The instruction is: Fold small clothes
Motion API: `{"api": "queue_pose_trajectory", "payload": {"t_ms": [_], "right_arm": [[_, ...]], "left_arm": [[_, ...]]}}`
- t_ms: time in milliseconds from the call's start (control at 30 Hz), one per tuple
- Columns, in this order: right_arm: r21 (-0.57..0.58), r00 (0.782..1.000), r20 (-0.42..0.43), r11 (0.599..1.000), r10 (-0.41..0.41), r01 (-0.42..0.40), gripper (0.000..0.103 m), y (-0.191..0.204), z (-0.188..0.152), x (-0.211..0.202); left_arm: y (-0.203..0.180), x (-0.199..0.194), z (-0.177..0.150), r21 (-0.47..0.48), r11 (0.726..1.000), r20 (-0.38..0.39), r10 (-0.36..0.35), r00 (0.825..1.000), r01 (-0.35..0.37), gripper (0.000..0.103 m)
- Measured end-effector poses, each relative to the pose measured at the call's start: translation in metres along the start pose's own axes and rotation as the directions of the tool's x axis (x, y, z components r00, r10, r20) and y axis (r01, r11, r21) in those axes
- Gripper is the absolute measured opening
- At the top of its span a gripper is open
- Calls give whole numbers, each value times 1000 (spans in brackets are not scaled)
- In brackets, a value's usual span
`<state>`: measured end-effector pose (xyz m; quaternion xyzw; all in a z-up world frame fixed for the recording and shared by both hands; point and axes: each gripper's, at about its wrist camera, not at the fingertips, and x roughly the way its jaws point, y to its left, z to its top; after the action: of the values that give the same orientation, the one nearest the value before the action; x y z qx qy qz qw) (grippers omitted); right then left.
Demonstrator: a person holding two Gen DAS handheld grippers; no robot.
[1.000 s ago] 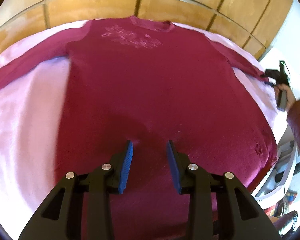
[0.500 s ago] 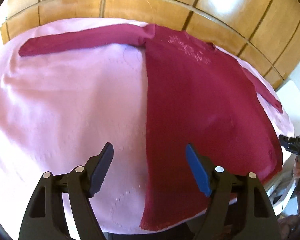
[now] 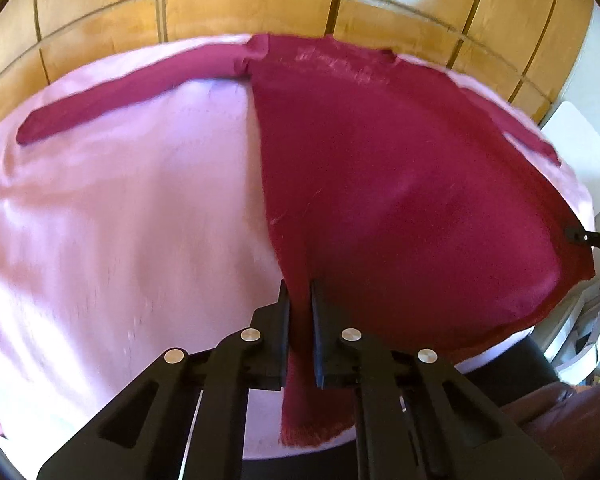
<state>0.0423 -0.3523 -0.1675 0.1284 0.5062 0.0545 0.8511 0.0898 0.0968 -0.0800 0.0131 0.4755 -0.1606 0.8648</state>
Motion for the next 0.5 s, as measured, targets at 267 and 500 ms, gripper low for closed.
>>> {"api": "queue_pose_trajectory", "payload": {"t_ms": [267,500], "right_arm": [[42,994,99,997,56,-61,61,-10,20,-15],[408,939,344,904,-25,-125,60,-121,73,-43]], "left_arm": [[23,-16,18,-130,990,65,-47,997,55,23],[11,-11,55,-168,983,138,-49,989,72,24]]}}
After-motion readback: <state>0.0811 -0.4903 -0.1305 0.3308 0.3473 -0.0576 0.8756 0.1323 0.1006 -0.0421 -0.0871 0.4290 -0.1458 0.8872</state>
